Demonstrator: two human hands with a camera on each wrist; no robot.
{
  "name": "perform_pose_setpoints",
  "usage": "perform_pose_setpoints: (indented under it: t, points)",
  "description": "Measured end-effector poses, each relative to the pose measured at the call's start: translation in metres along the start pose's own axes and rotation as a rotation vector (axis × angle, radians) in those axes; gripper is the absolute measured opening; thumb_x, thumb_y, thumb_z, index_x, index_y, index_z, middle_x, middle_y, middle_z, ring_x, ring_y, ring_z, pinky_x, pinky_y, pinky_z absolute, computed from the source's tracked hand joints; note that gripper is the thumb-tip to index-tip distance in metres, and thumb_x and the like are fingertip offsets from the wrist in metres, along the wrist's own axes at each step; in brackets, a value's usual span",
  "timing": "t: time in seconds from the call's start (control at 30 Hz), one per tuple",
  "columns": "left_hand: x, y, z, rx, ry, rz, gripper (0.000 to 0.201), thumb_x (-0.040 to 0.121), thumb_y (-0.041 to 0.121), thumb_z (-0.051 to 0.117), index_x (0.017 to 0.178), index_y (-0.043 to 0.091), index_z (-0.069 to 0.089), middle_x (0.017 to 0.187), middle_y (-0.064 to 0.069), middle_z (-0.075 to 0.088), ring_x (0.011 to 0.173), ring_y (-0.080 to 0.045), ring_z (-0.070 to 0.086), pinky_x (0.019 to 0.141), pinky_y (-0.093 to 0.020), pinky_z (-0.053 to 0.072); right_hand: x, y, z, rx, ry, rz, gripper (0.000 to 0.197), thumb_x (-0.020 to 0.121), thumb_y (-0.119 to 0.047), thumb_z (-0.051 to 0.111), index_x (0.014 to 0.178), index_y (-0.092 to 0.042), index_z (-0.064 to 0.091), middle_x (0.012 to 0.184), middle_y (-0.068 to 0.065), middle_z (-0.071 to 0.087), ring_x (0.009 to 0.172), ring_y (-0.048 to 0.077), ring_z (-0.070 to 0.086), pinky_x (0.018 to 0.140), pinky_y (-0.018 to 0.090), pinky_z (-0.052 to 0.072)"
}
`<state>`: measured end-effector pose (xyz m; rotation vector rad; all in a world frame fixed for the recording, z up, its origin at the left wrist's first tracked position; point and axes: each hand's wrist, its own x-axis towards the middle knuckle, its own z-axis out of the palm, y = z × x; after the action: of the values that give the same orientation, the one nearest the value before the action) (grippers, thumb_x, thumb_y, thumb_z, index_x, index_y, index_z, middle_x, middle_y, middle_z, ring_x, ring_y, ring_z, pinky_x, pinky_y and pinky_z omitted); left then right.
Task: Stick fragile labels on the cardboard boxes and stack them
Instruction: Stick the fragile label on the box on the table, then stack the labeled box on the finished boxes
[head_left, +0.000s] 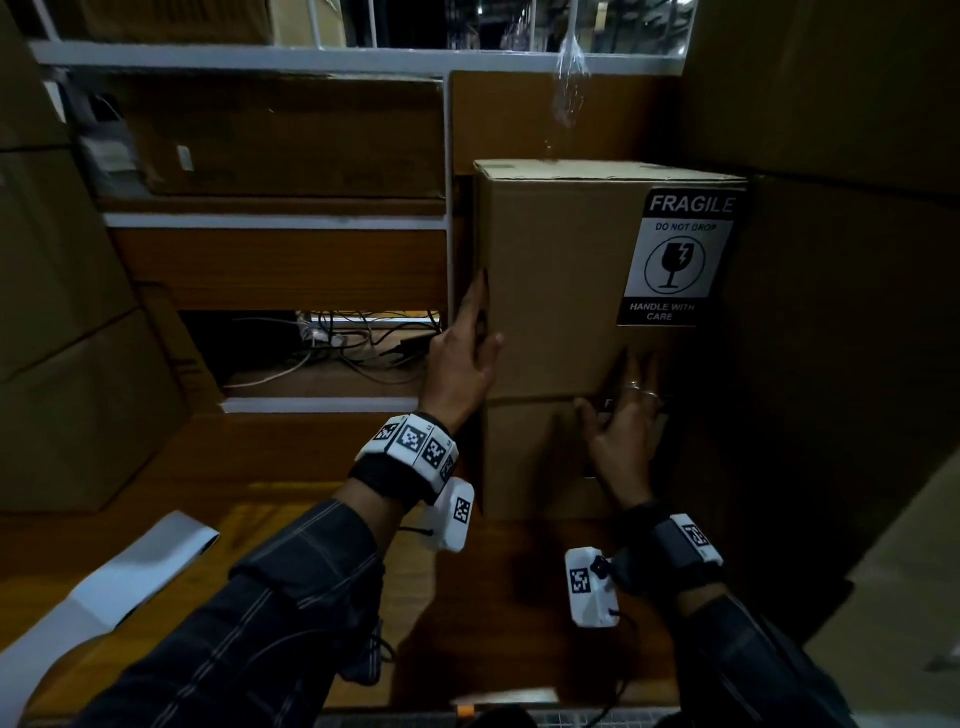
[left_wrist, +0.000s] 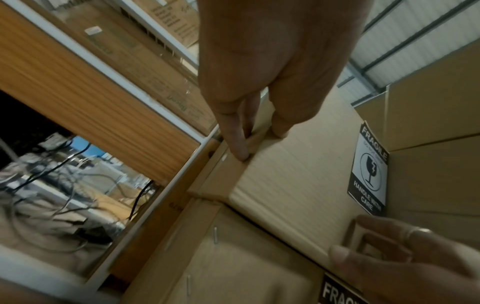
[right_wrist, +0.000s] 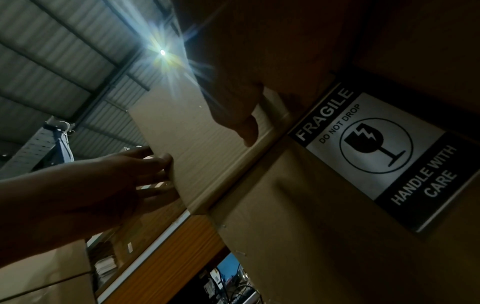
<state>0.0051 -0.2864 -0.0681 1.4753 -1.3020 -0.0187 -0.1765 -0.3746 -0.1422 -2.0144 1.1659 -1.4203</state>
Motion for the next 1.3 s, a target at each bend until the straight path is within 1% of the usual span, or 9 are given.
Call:
perform_pose_setpoints:
  t: [0.4,0.57,0.7,0.73,0.87,0.97,1.07,1.17,1.3]
  points:
    - [0.006,-0.019,0.004,-0.058,-0.06,-0.102,0.085,0.096,-0.001,0.057,0.158,0.045,0.02,0.147,-0.001,0.057,0.132,-0.016,0.057,0.109,-0.048,0.049,0.003,0.003,0.002,-0.015,-0.088,0.016,0.087,0.091,-0.015,0.076,0.162,-0.017,0.026,0.172,0.009,0.0,0.158,0.027,0.006,0.126,0.037,0.015]
    - [-0.008,-0.028,-0.008,-0.041,-0.095,-0.167,0.084,0.098,0.005,0.061,0.159,0.043,0.018,0.145,-0.01,0.057,0.131,-0.019,0.057,0.103,-0.05,0.053,-0.019,-0.004,0.002,0.027,-0.071,0.005,0.079,0.091,-0.012,0.074,0.159,-0.014,0.033,0.168,0.015,0.017,0.154,0.028,0.017,0.123,0.039,0.023]
    - [-0.037,-0.046,-0.036,0.027,-0.042,-0.18,0.077,0.099,0.009,0.062,0.161,0.03,0.022,0.148,-0.011,0.053,0.129,-0.01,0.053,0.088,-0.006,0.048,-0.054,-0.008,0.013,0.105,-0.084,-0.049,0.058,0.094,-0.015,0.07,0.147,-0.005,0.05,0.155,0.017,0.04,0.144,0.027,0.037,0.115,0.02,0.026]
    - [-0.047,-0.052,-0.046,0.047,-0.035,-0.186,0.076,0.099,0.008,0.063,0.16,0.028,0.023,0.148,-0.011,0.053,0.125,-0.008,0.053,0.083,-0.003,0.047,-0.064,-0.011,0.017,0.12,-0.12,-0.041,0.052,0.094,-0.014,0.071,0.143,-0.004,0.054,0.149,0.018,0.047,0.139,0.027,0.042,0.111,0.017,0.026]
    - [-0.091,-0.084,-0.095,0.154,-0.005,-0.271,0.072,0.098,0.017,0.065,0.157,0.033,0.028,0.145,-0.01,0.055,0.124,-0.014,0.057,0.103,-0.042,0.052,-0.102,-0.024,0.031,0.194,-0.259,-0.176,0.035,0.092,-0.022,0.059,0.123,-0.01,0.067,0.119,0.006,0.065,0.114,0.025,0.059,0.099,0.016,0.034]
    - [-0.125,-0.1,-0.135,0.189,0.031,-0.342,0.067,0.099,0.019,0.064,0.155,0.036,0.032,0.146,-0.007,0.054,0.123,-0.013,0.057,0.101,-0.042,0.053,-0.125,-0.024,0.05,0.285,-0.418,-0.131,0.037,0.088,-0.042,0.045,0.119,-0.031,0.062,0.111,-0.006,0.063,0.101,0.012,0.062,0.088,0.024,0.047]
    - [-0.152,-0.113,-0.179,0.236,0.078,-0.382,0.064,0.099,0.02,0.064,0.155,0.031,0.036,0.143,-0.005,0.055,0.124,-0.012,0.057,0.097,-0.029,0.052,-0.14,-0.03,0.082,0.307,-0.528,-0.065,0.015,0.1,-0.034,0.06,0.113,-0.041,0.06,0.108,-0.006,0.067,0.101,0.008,0.064,0.089,0.04,0.055]
    - [-0.171,-0.127,-0.226,0.271,0.149,-0.409,0.061,0.099,0.022,0.065,0.152,0.034,0.039,0.141,-0.002,0.056,0.124,-0.013,0.058,0.096,-0.031,0.054,-0.154,-0.057,0.118,0.32,-0.586,-0.079,0.024,0.099,-0.017,0.065,0.113,-0.037,0.062,0.104,-0.017,0.066,0.099,-0.003,0.063,0.085,0.035,0.057]
    - [-0.184,-0.141,-0.291,0.278,0.252,-0.439,0.058,0.099,0.018,0.065,0.152,0.026,0.043,0.142,-0.002,0.055,0.122,-0.013,0.058,0.091,-0.018,0.049,-0.172,-0.107,0.168,0.342,-0.595,-0.183,0.024,0.095,-0.009,0.07,0.108,-0.029,0.066,0.099,-0.017,0.066,0.097,-0.013,0.059,0.082,0.01,0.049]
